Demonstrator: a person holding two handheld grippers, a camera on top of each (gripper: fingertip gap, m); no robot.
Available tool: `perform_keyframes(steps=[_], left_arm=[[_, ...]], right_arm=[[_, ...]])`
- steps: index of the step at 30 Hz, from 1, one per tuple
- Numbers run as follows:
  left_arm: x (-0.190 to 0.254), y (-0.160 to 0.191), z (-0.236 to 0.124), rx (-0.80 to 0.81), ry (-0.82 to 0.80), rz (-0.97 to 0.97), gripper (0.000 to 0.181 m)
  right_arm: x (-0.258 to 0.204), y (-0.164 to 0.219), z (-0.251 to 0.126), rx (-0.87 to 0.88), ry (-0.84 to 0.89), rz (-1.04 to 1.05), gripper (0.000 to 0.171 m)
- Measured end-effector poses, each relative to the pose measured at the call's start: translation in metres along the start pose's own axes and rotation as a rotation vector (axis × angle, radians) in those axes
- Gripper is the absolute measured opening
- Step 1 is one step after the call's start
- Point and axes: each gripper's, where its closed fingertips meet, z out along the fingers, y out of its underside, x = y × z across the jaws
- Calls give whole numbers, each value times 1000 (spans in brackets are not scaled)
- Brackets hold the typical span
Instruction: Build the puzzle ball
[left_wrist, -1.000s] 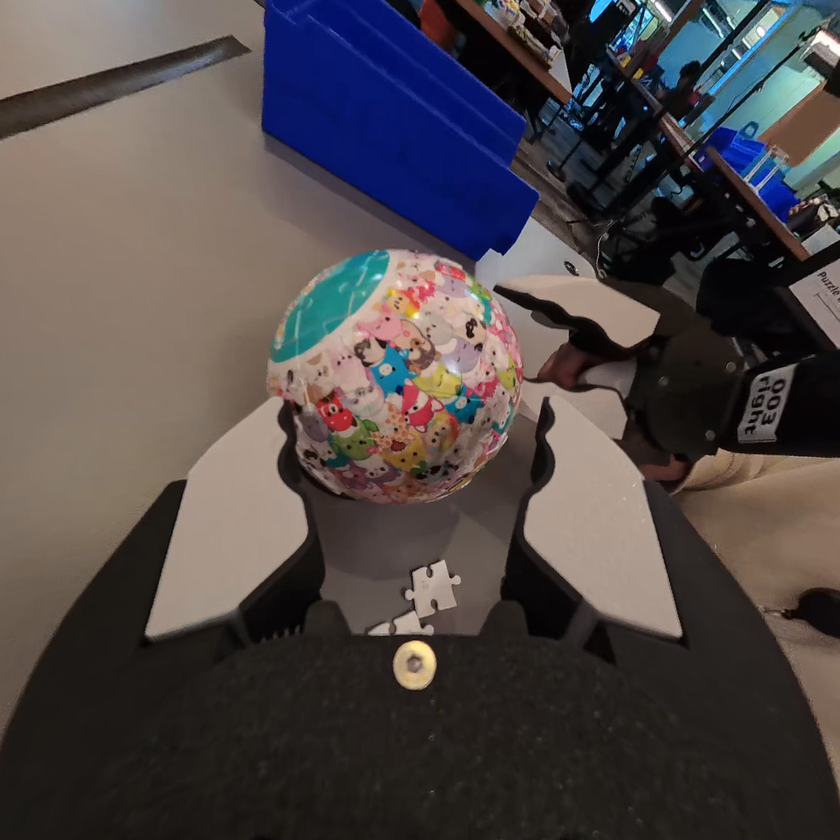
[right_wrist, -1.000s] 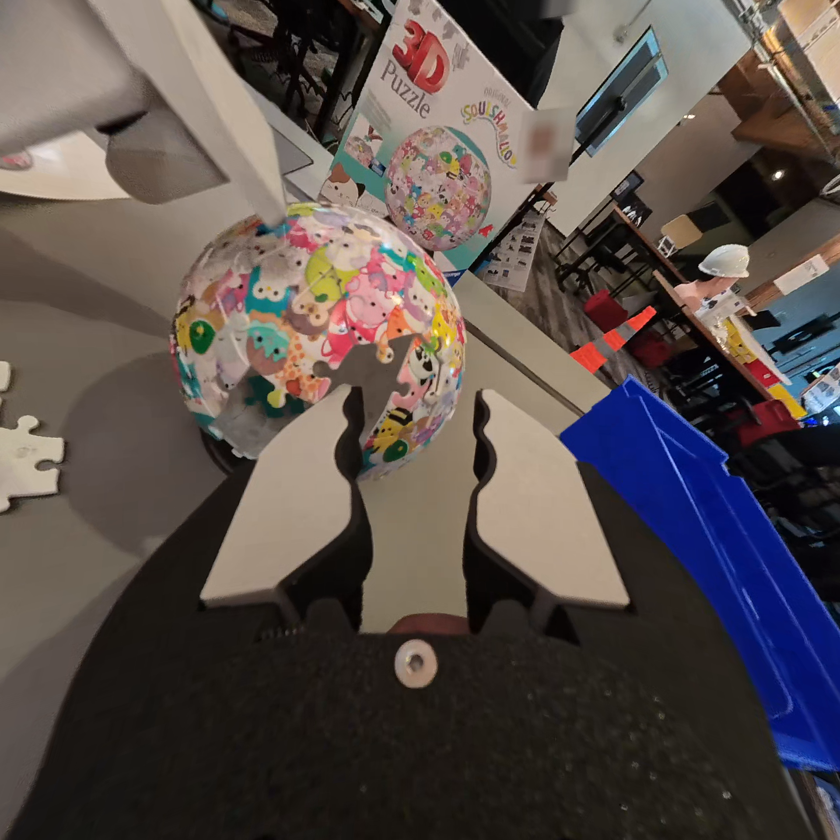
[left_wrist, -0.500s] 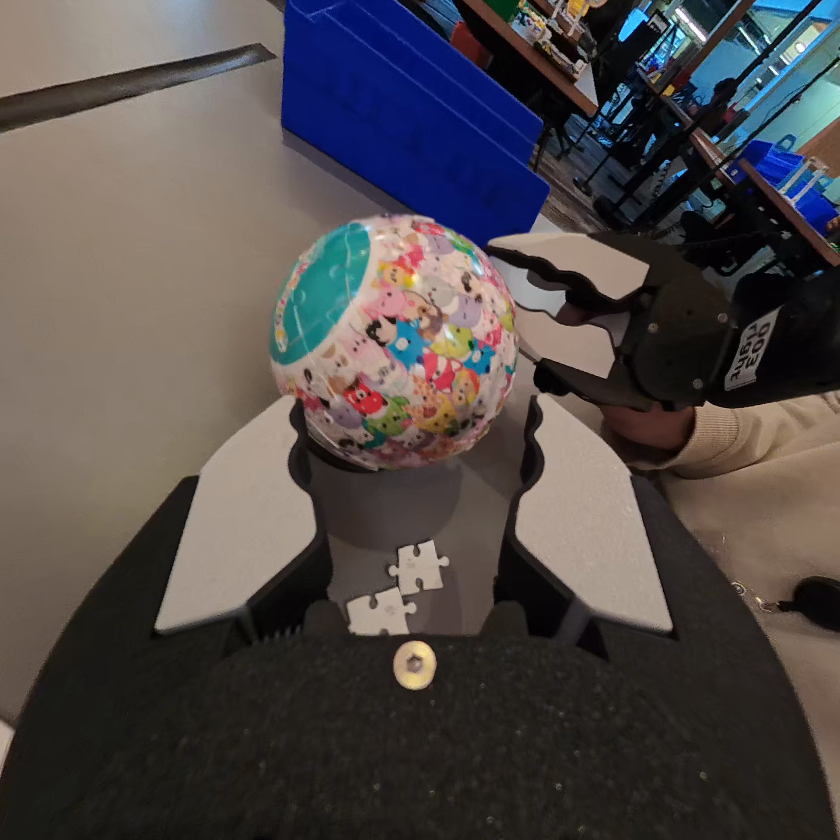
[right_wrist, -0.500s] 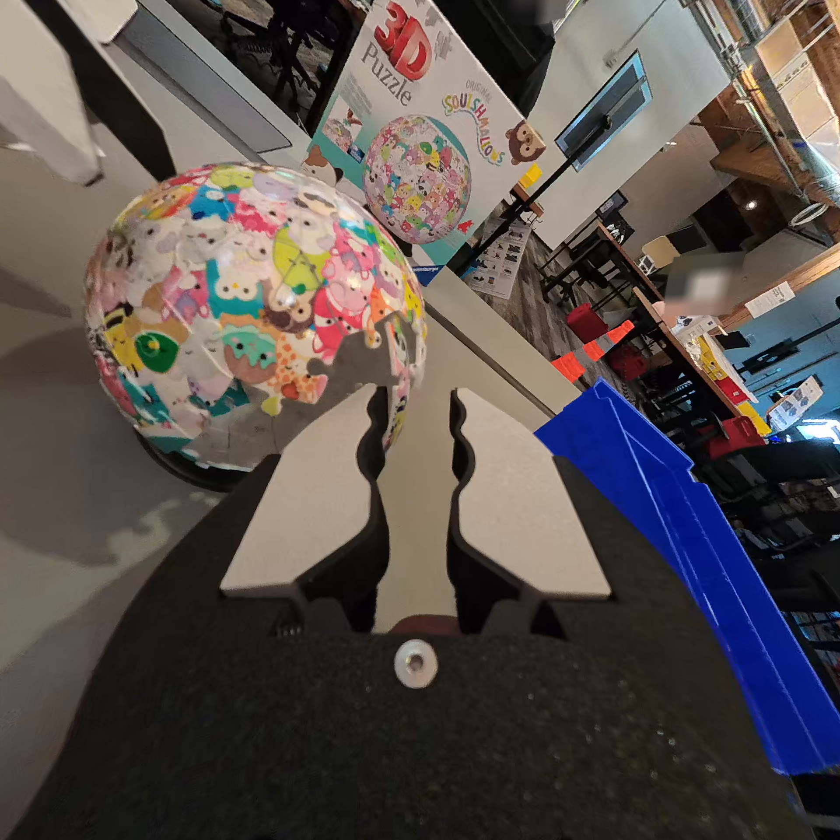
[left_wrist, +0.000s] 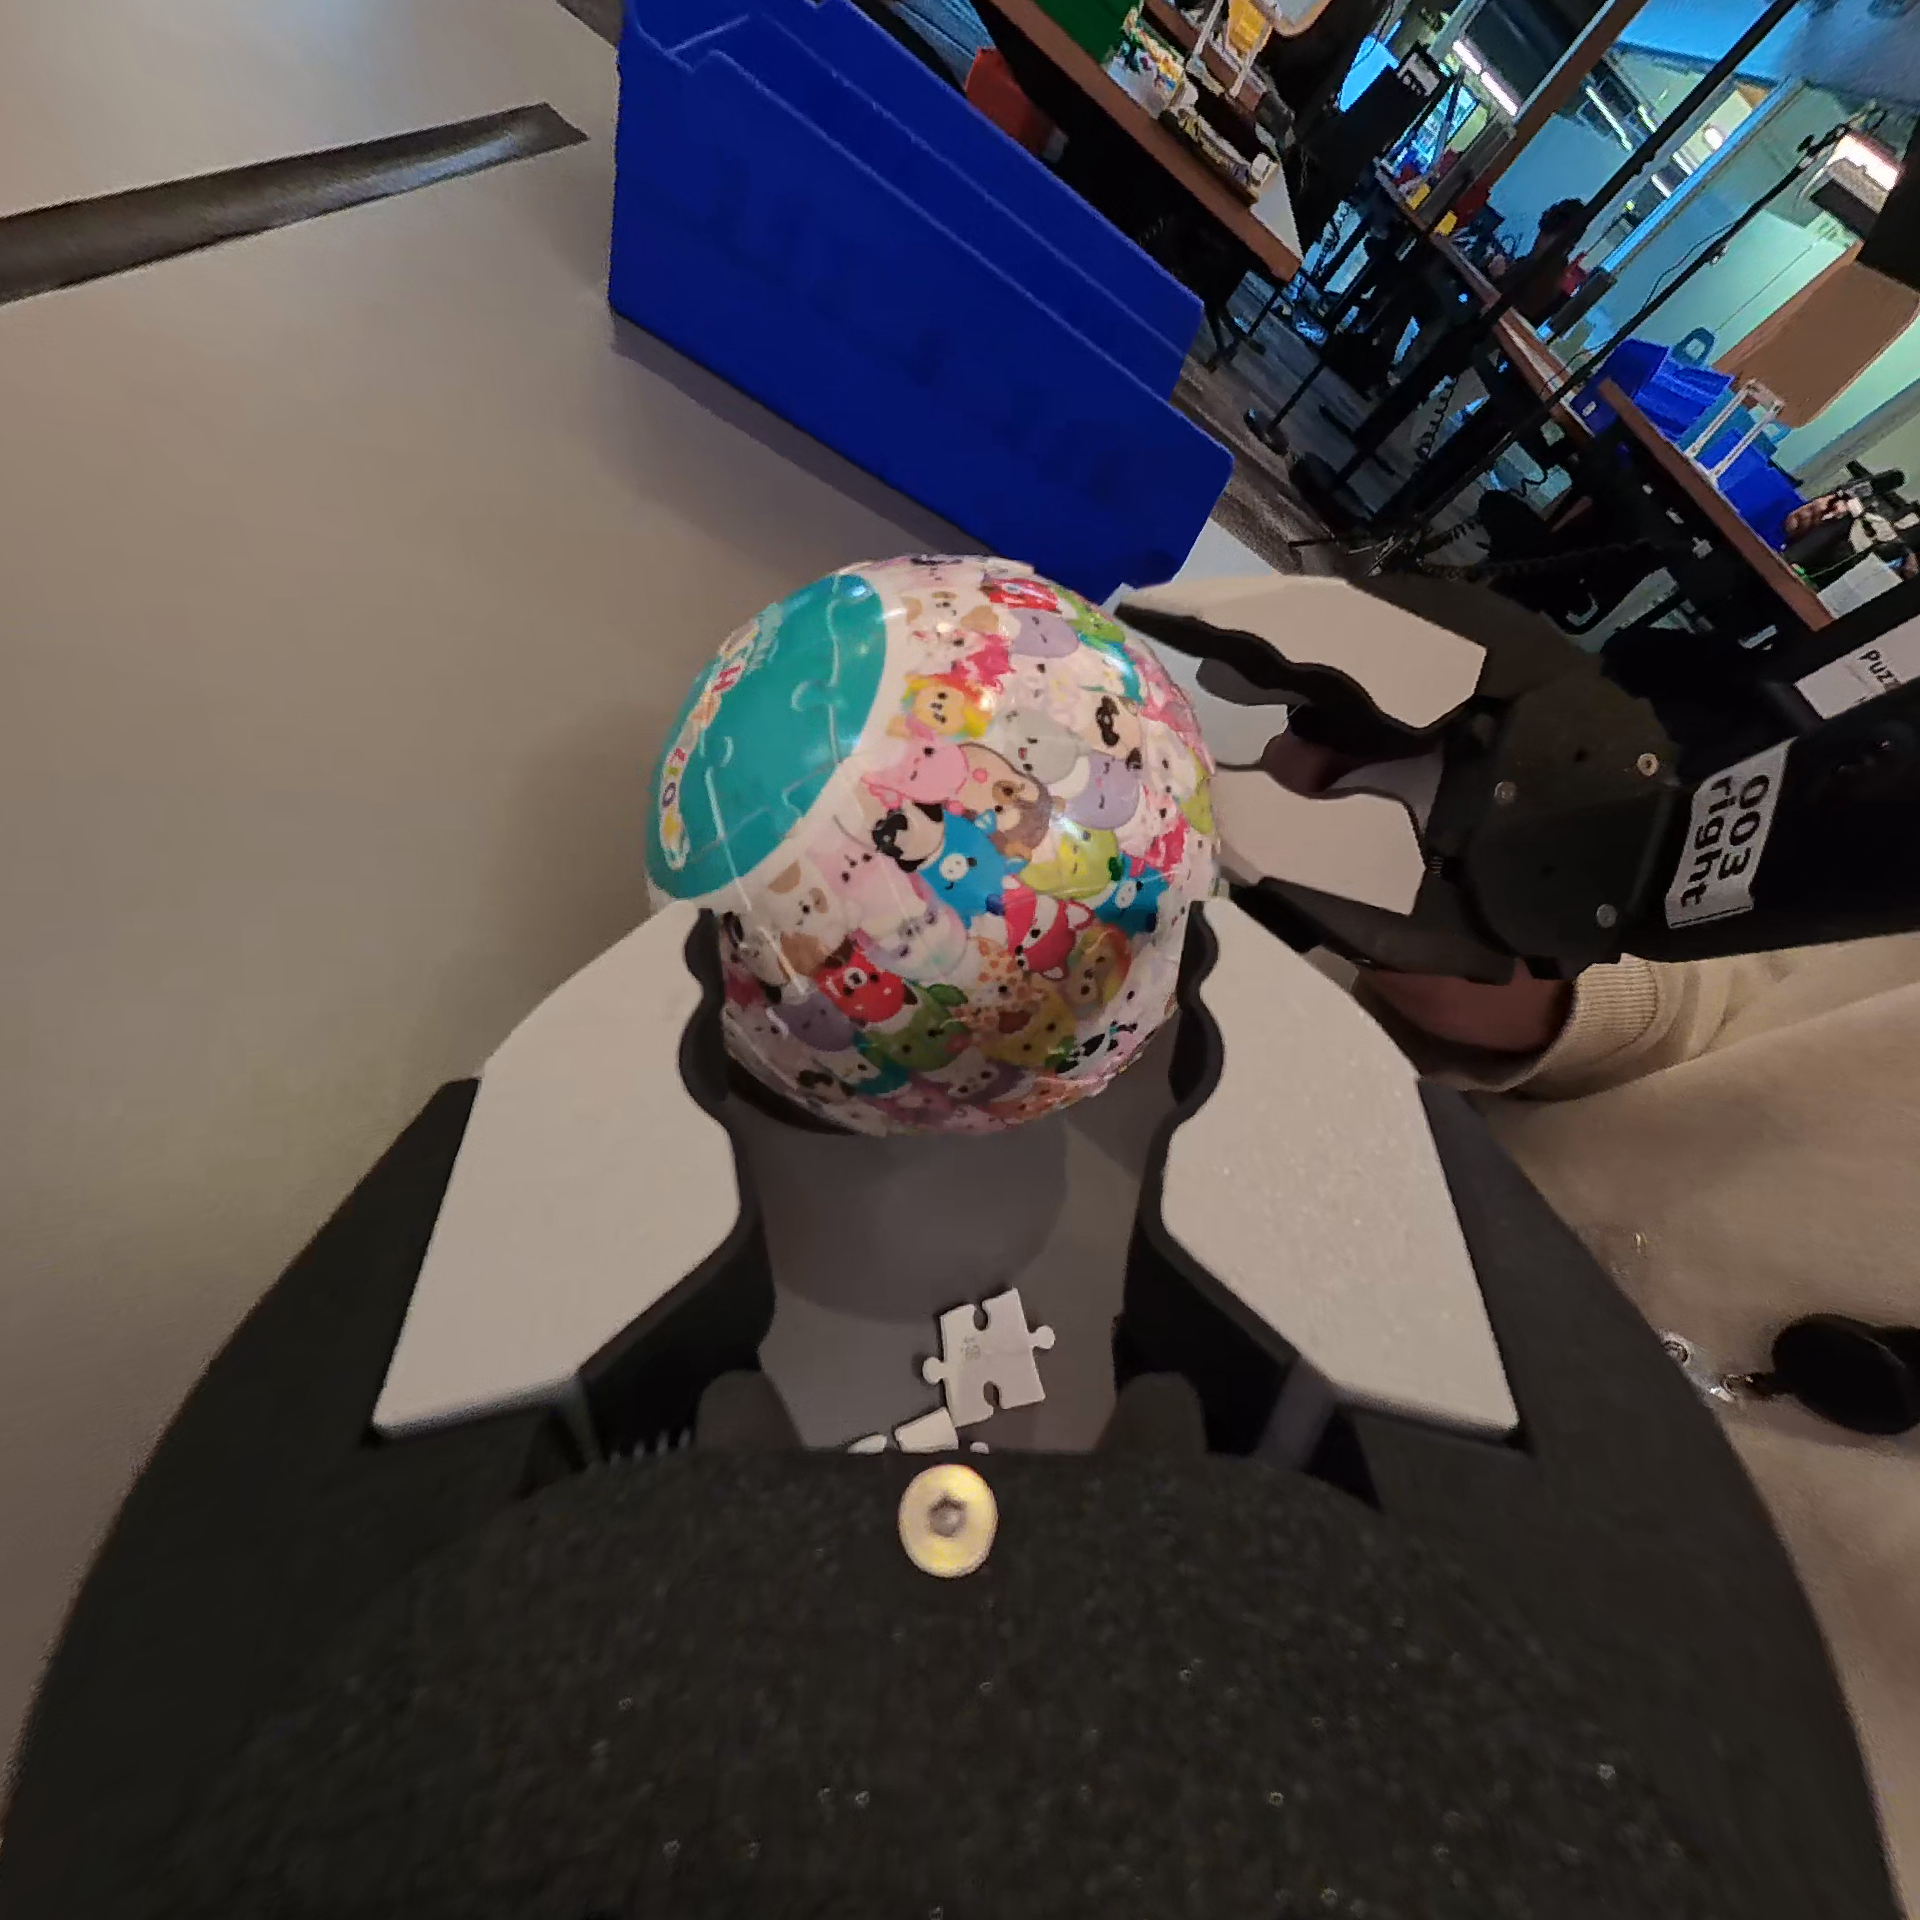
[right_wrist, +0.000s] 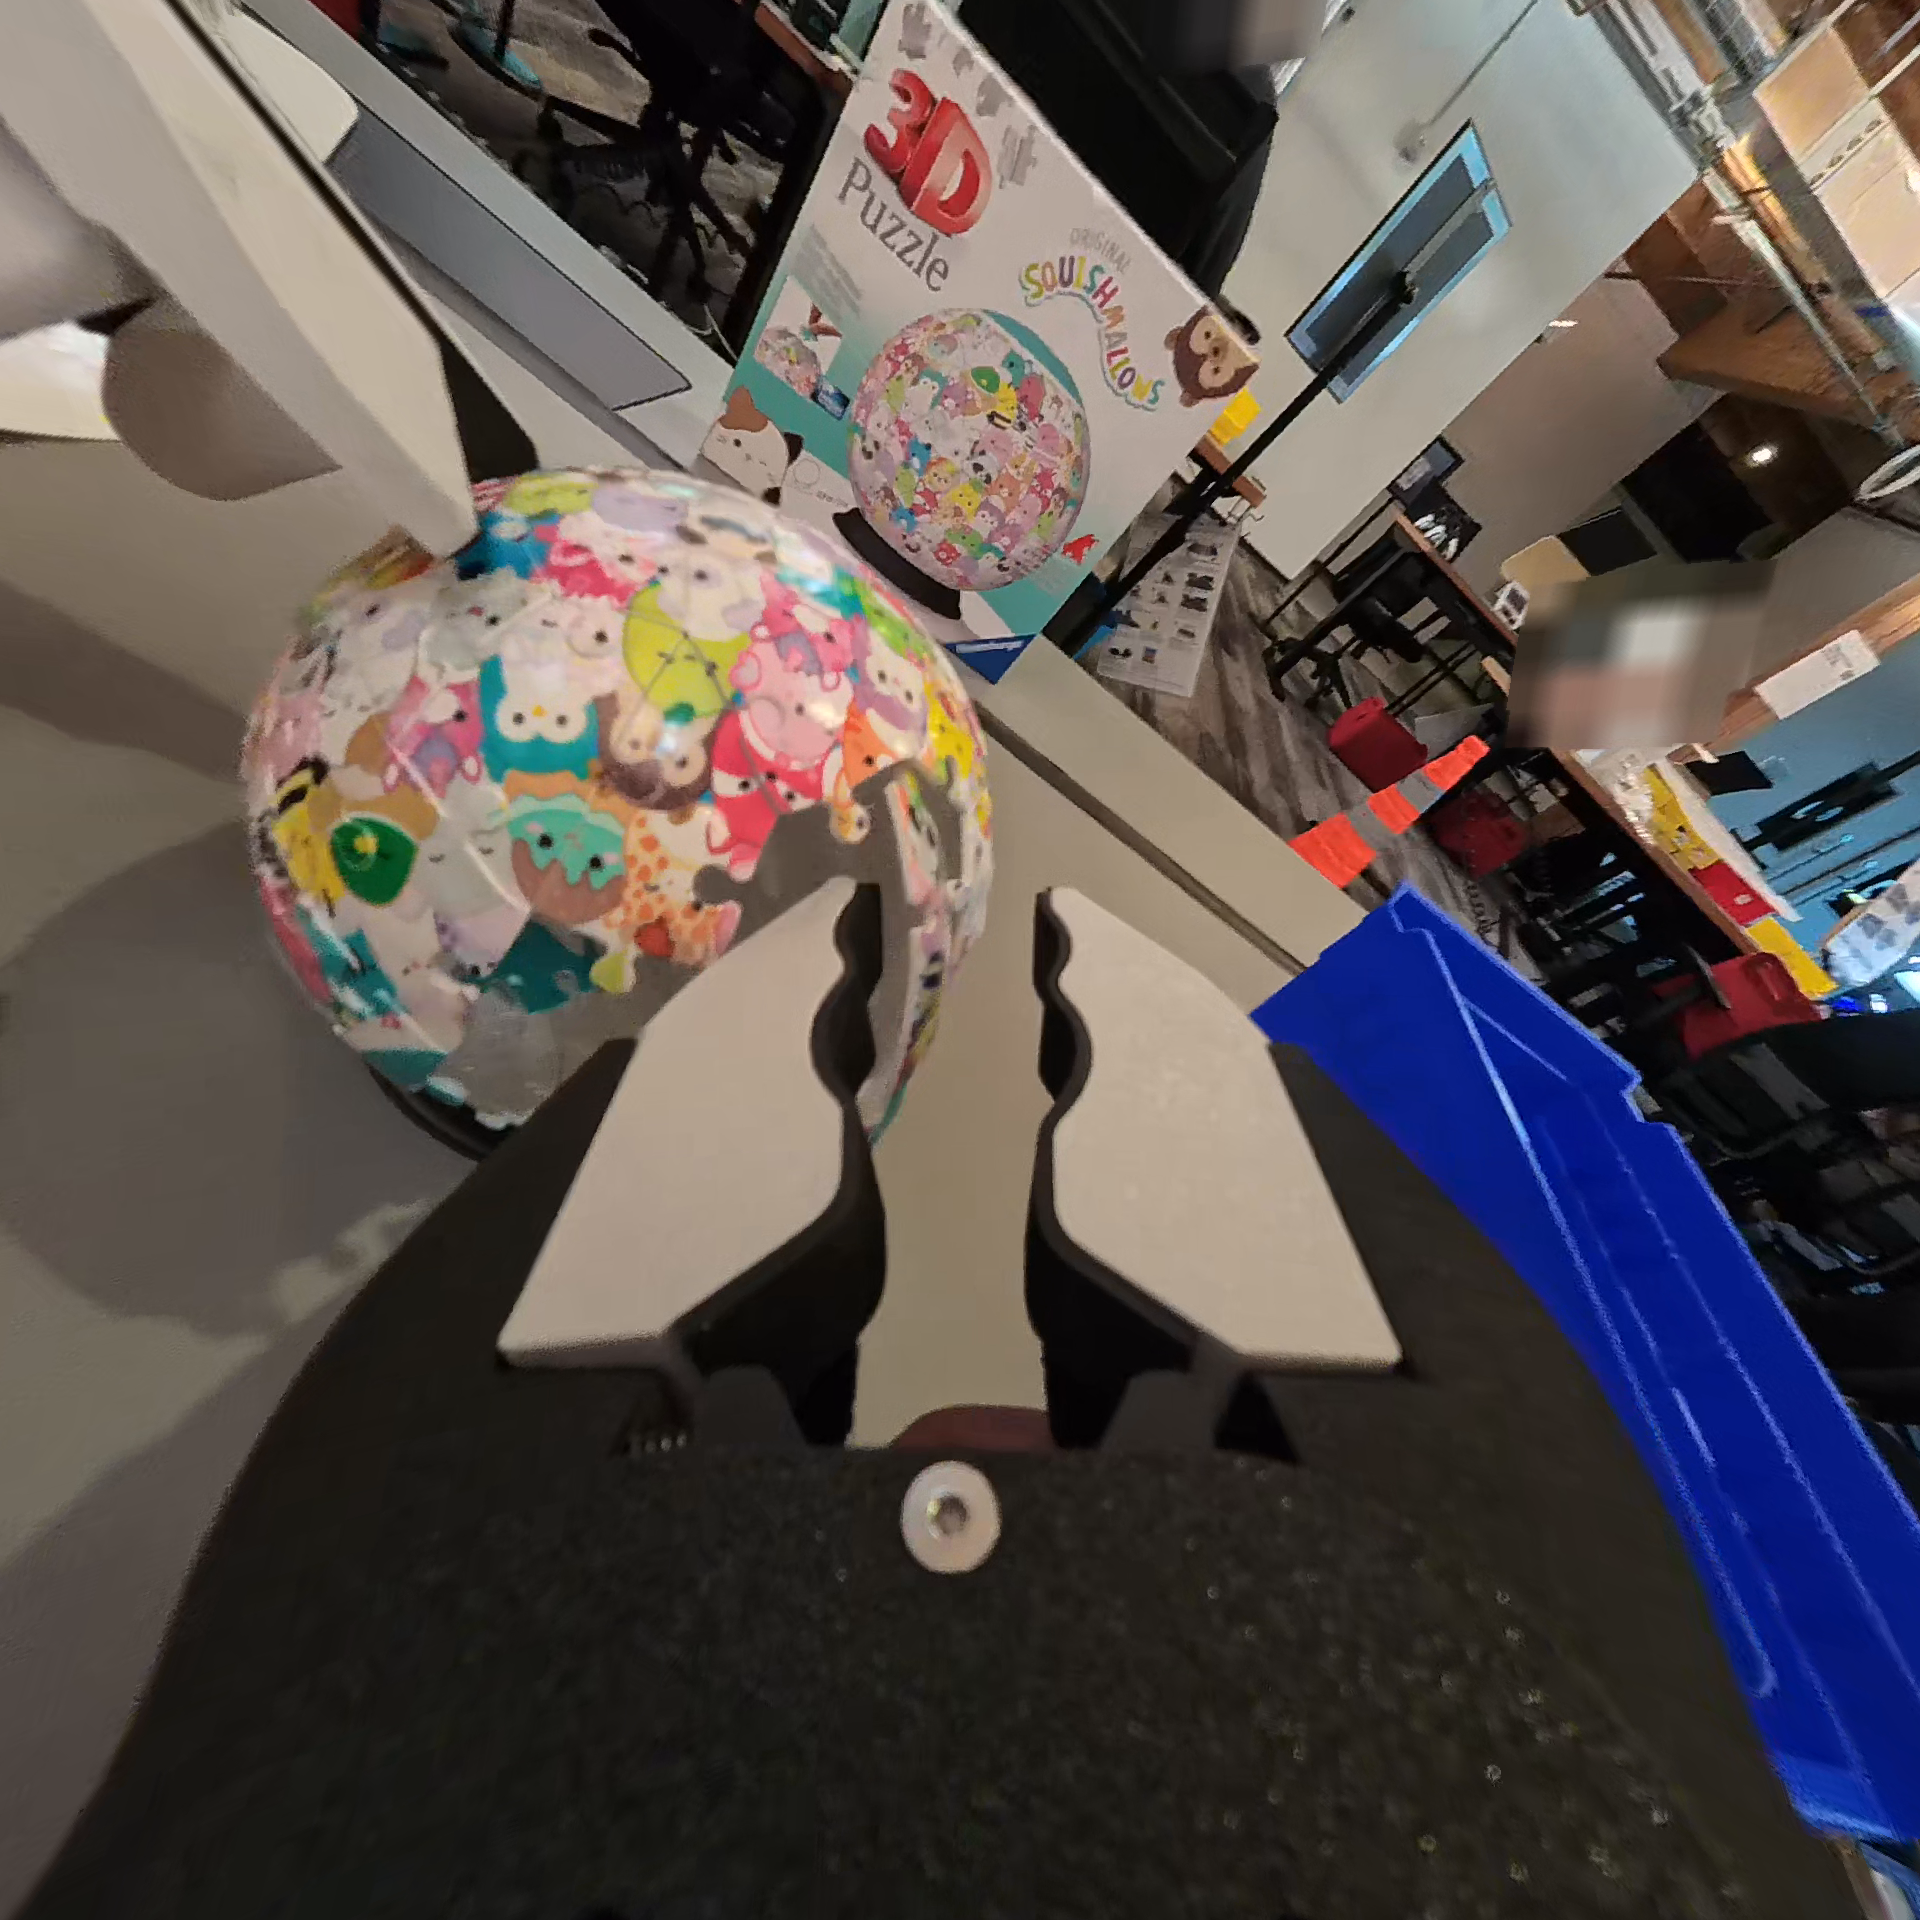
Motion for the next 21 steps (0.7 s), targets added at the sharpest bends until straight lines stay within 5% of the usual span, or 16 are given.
perform_keyframes(steps=[13, 21], left_arm=[[1, -3, -1, 8, -14, -6, 82], [1, -1, 2, -12, -34, -6, 82]], right_arm=[[-6, 13, -28, 36, -22, -27, 45], [-16, 38, -40, 55, -182, 62, 33]])
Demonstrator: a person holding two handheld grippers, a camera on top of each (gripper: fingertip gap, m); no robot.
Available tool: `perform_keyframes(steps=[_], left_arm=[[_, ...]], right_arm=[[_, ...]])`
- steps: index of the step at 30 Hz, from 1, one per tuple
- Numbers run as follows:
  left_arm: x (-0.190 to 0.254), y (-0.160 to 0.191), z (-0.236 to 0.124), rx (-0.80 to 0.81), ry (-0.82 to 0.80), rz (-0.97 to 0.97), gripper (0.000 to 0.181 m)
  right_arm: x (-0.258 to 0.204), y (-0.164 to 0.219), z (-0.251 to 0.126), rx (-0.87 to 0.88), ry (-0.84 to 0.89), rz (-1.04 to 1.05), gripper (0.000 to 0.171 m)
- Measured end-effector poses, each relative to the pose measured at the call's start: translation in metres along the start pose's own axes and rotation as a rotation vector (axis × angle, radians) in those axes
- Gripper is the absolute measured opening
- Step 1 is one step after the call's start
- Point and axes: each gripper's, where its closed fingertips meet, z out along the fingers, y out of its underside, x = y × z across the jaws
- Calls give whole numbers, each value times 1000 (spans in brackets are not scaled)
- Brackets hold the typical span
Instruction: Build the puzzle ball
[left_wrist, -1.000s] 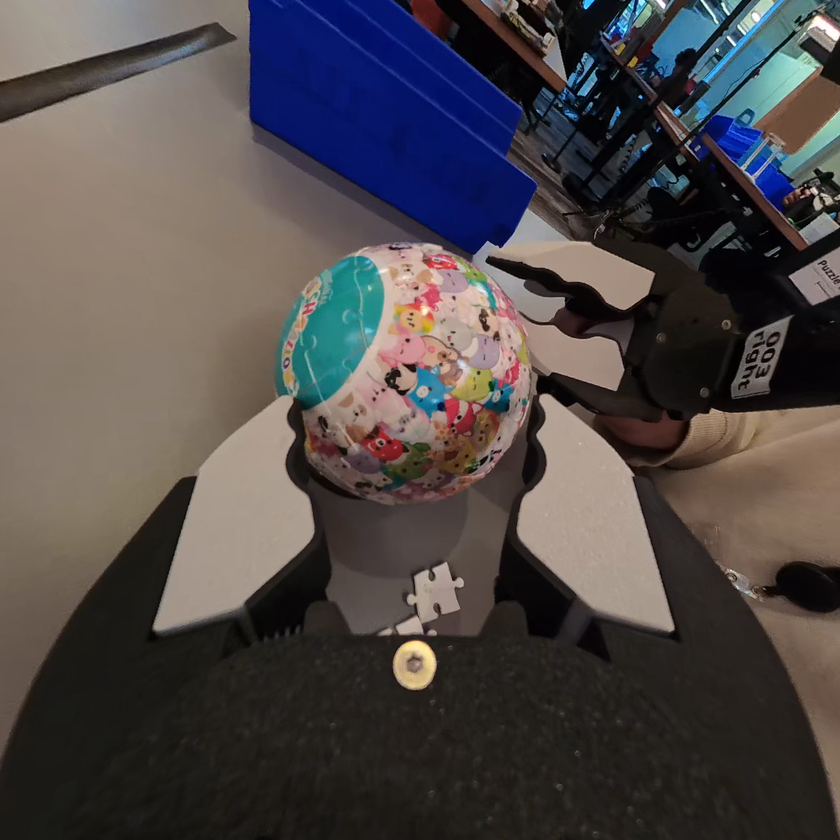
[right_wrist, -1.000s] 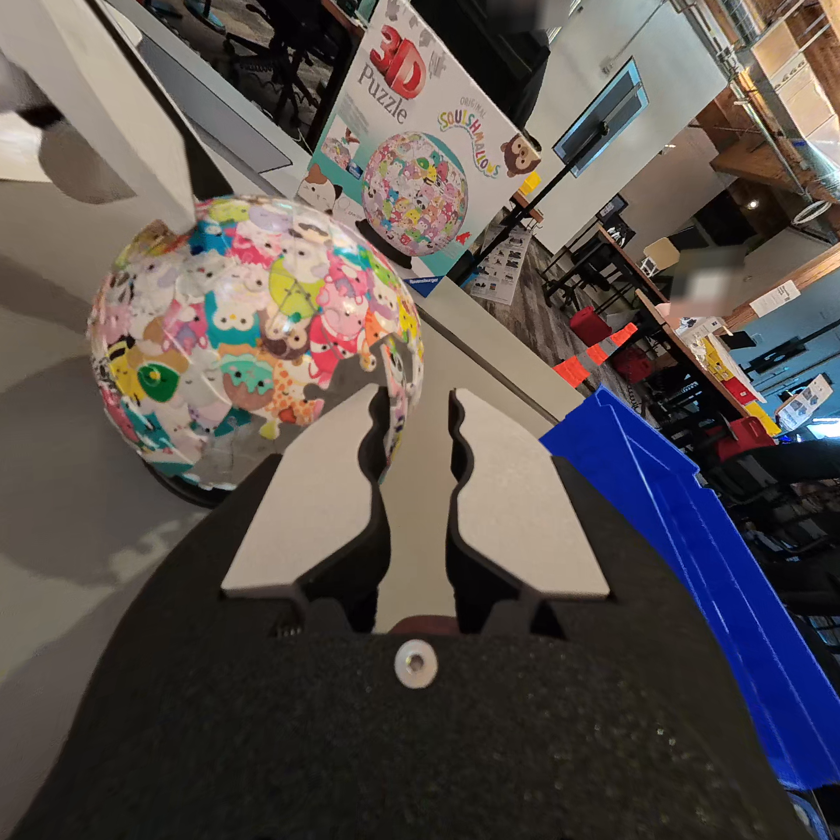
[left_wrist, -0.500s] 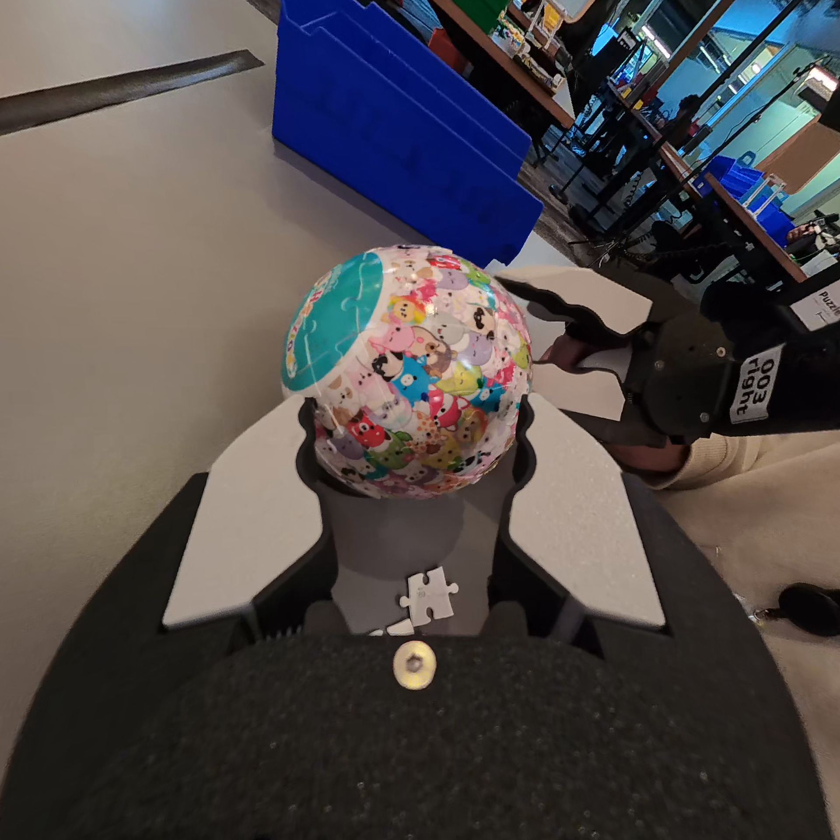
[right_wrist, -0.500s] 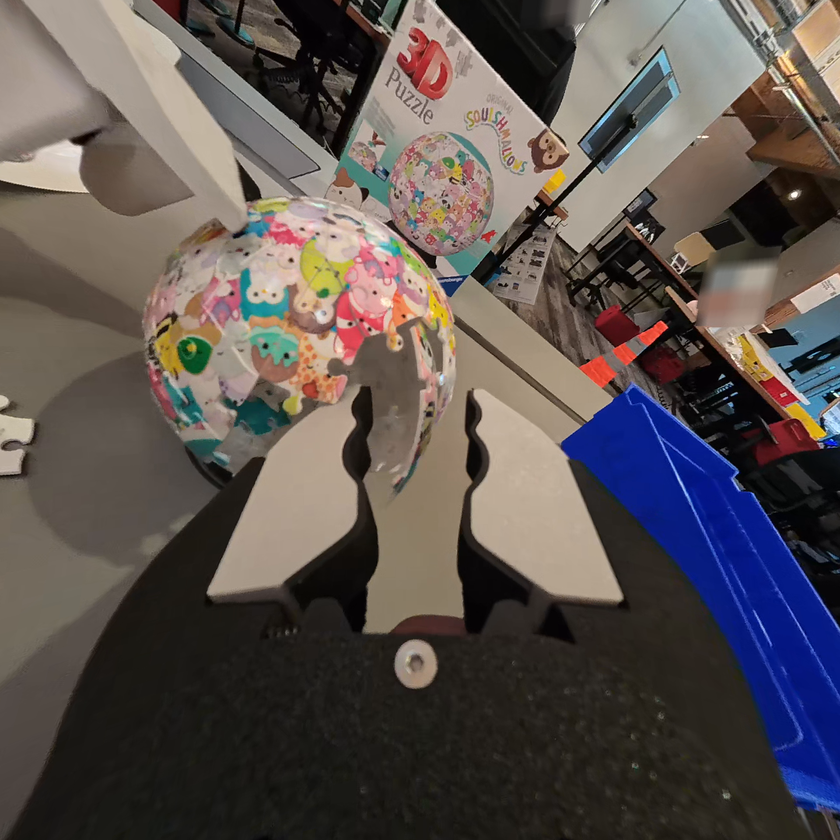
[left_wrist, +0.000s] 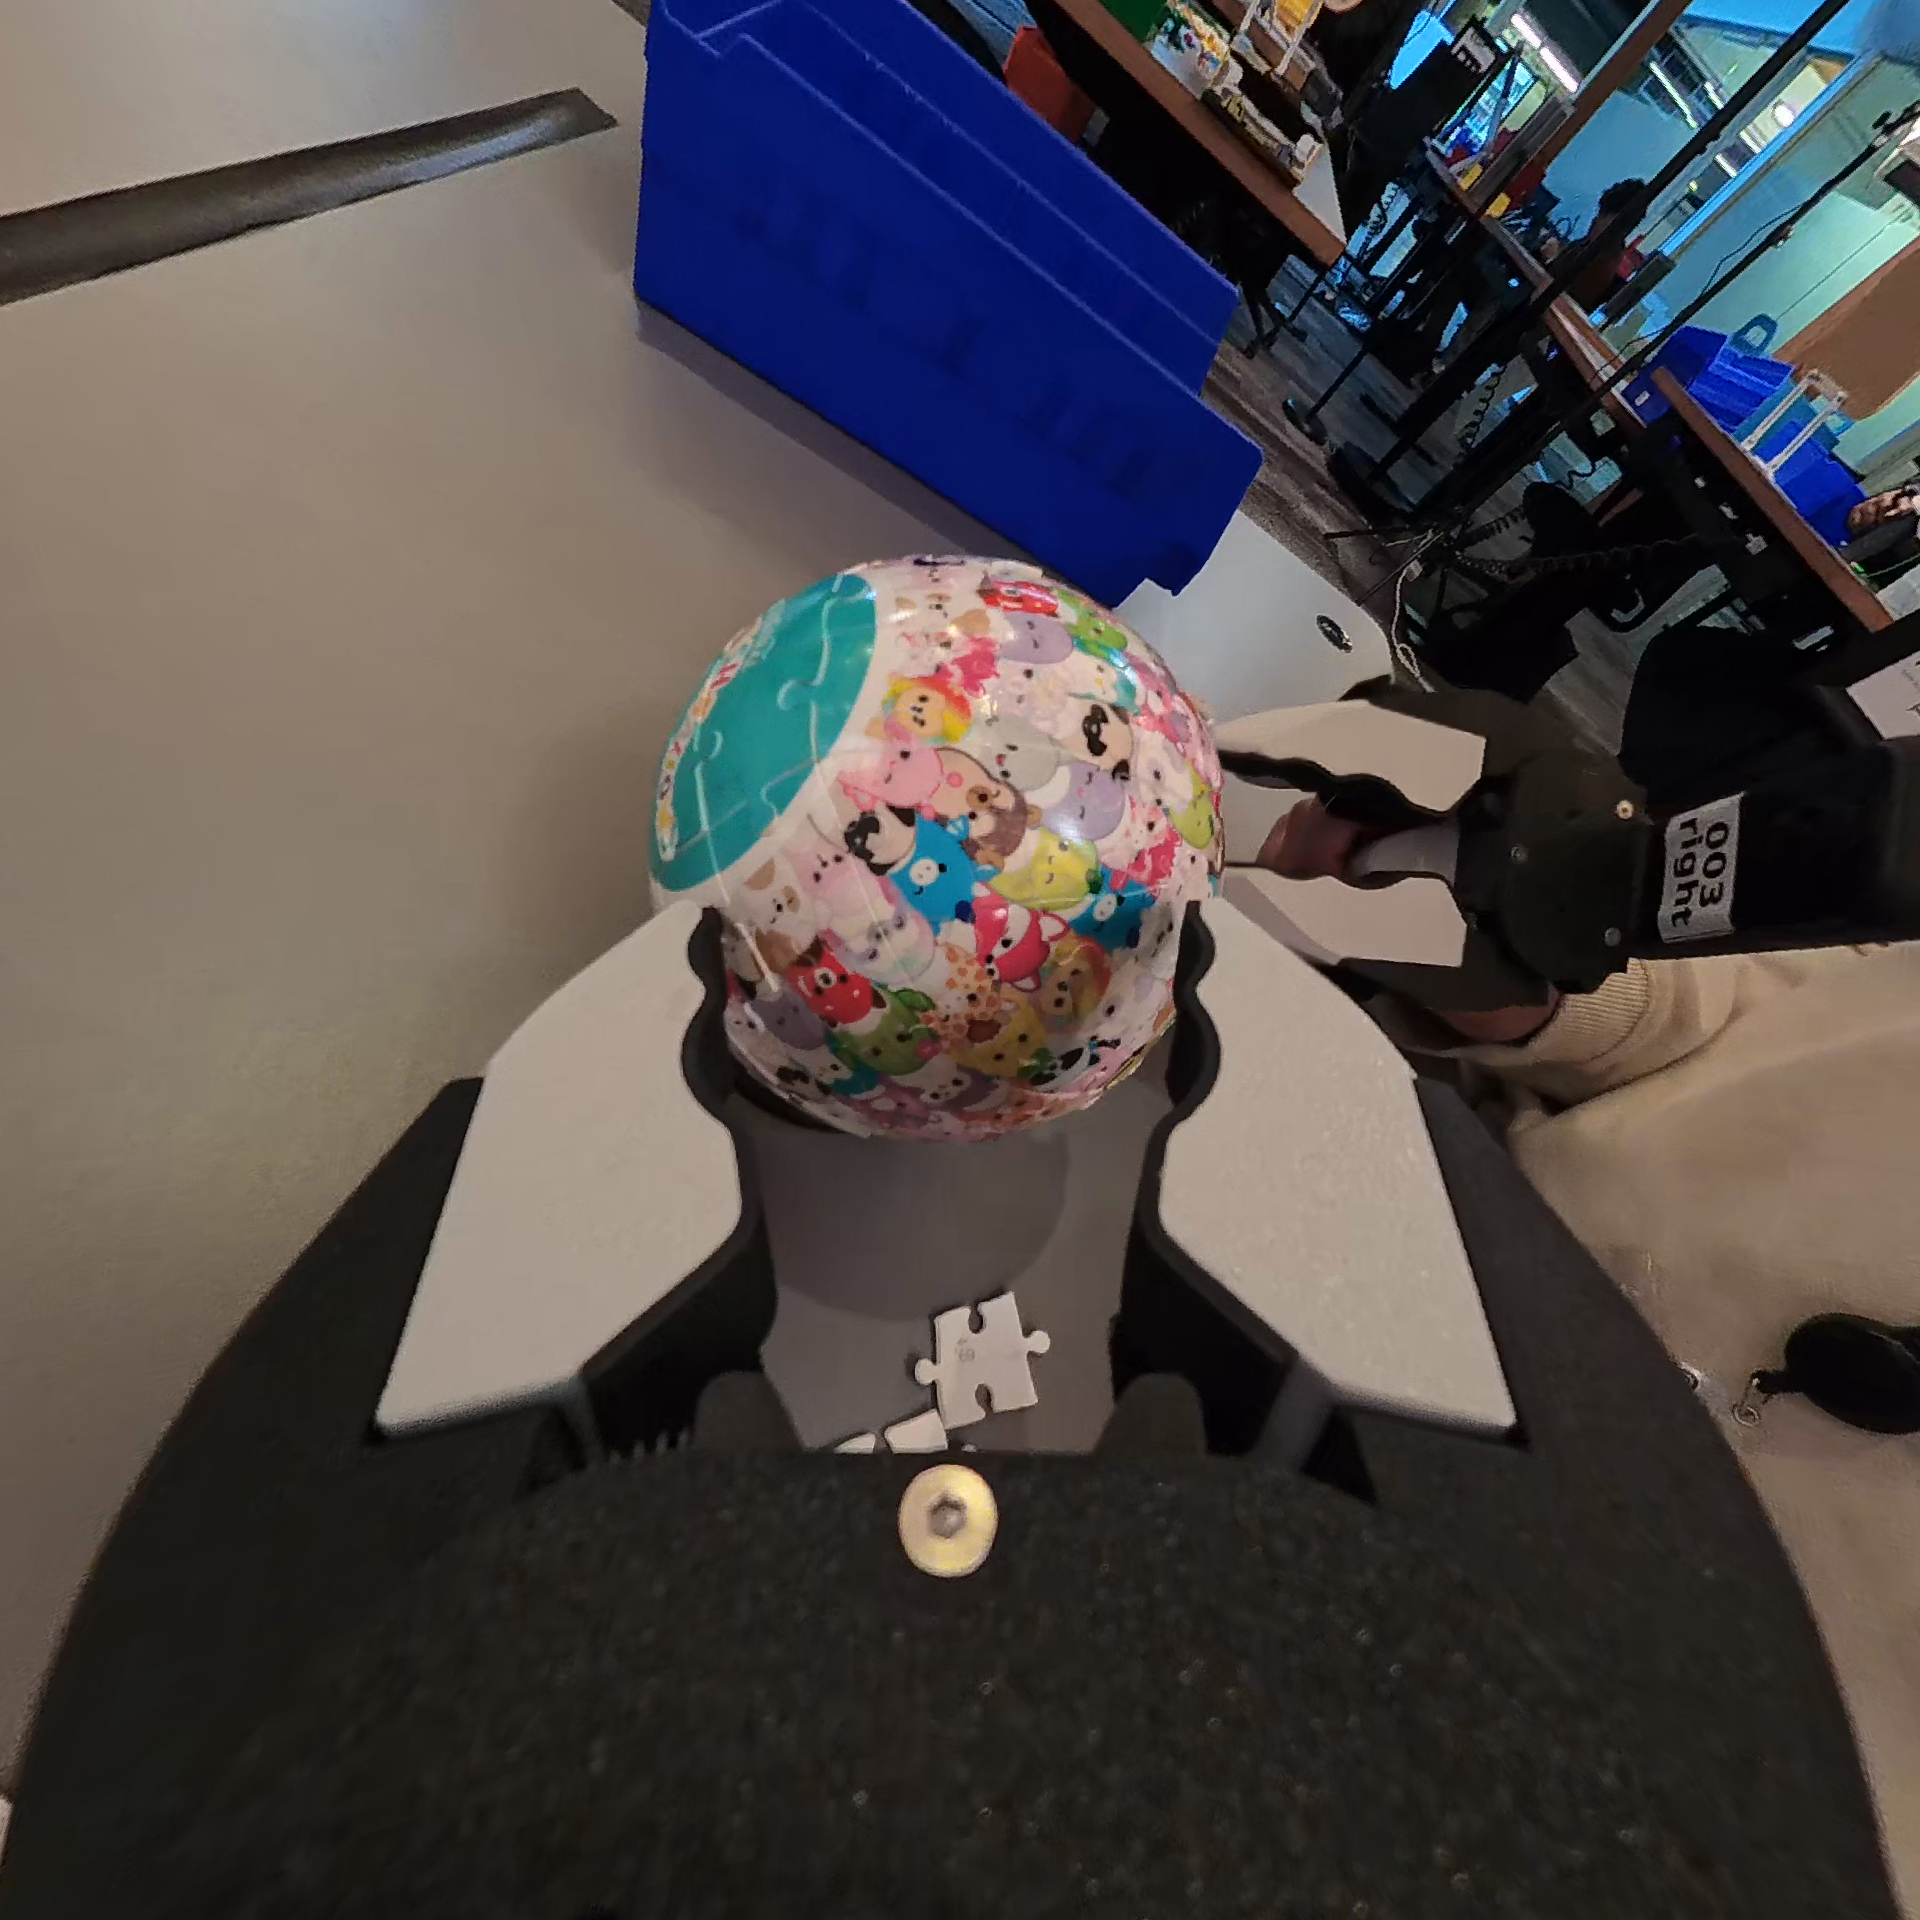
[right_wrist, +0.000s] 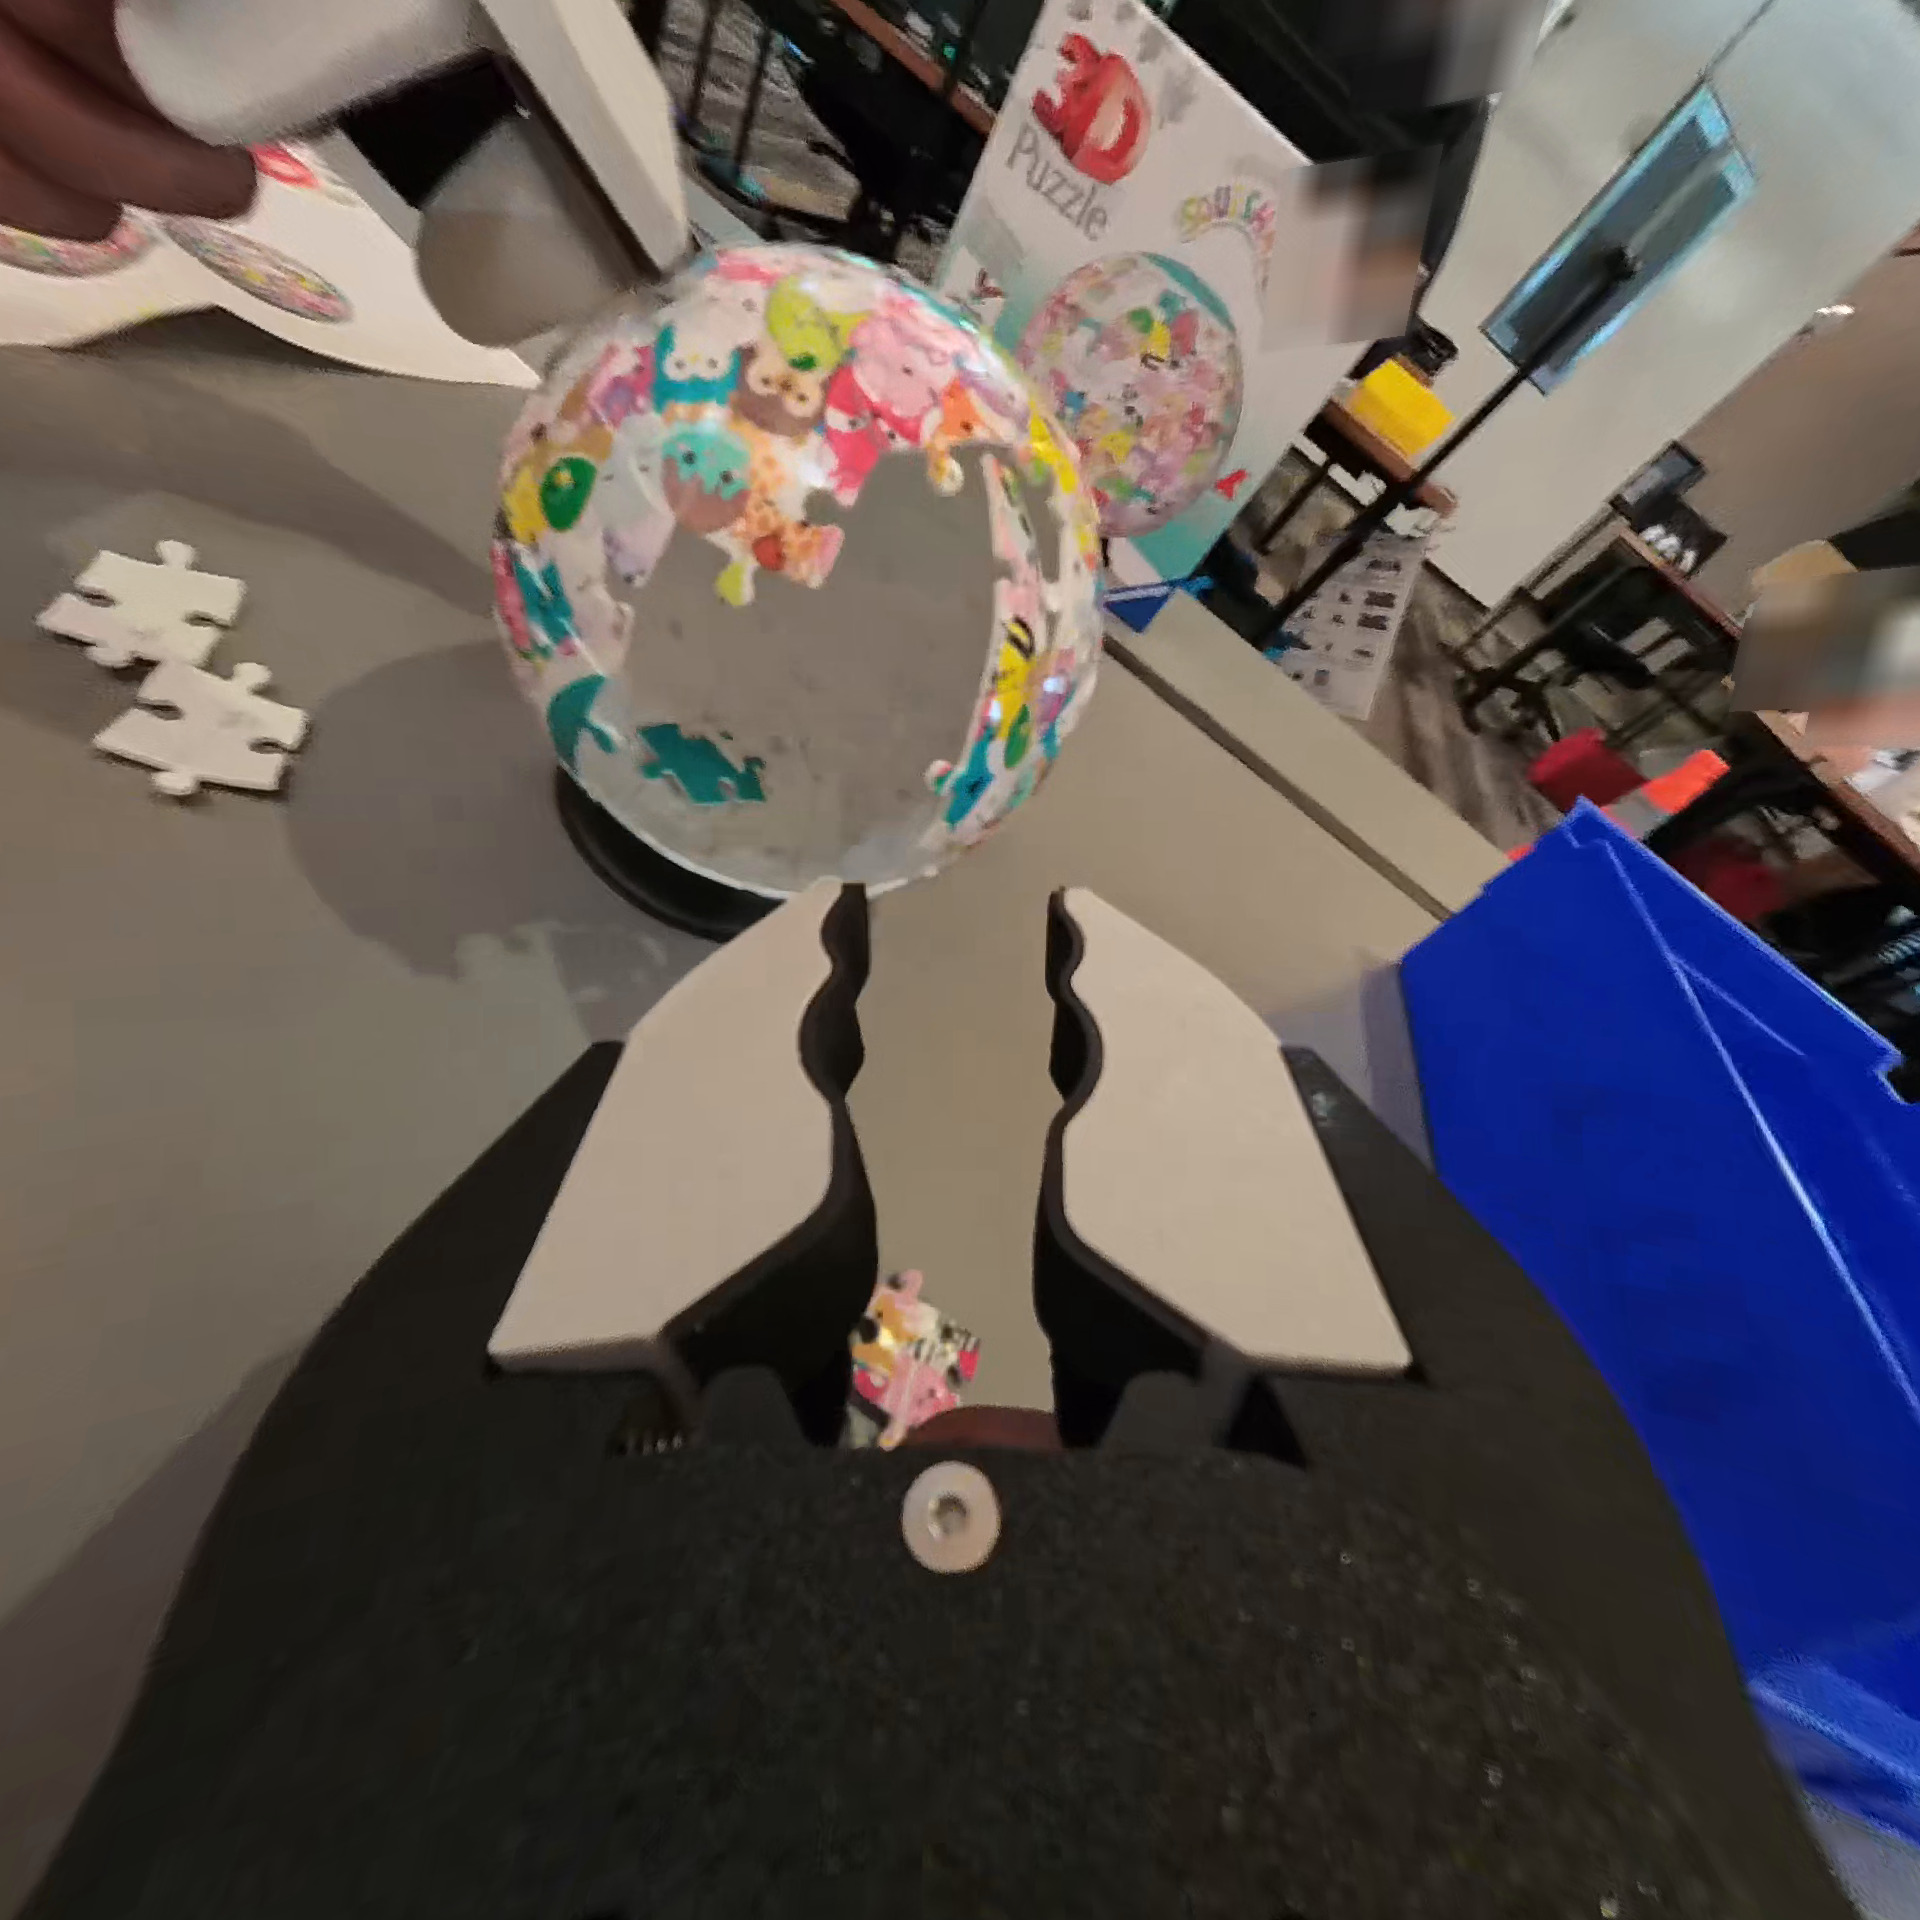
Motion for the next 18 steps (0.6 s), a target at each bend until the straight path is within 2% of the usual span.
perform_keyframes(steps=[4, 18], left_arm=[[1, 0, 1, -7, -20, -5, 83], [3, -2, 5, 5, -50, -39, 83]], right_arm=[[-5, -5, 2, 37, -34, 47, 19], [-4, -13, 8, 87, -79, 107, 14]])
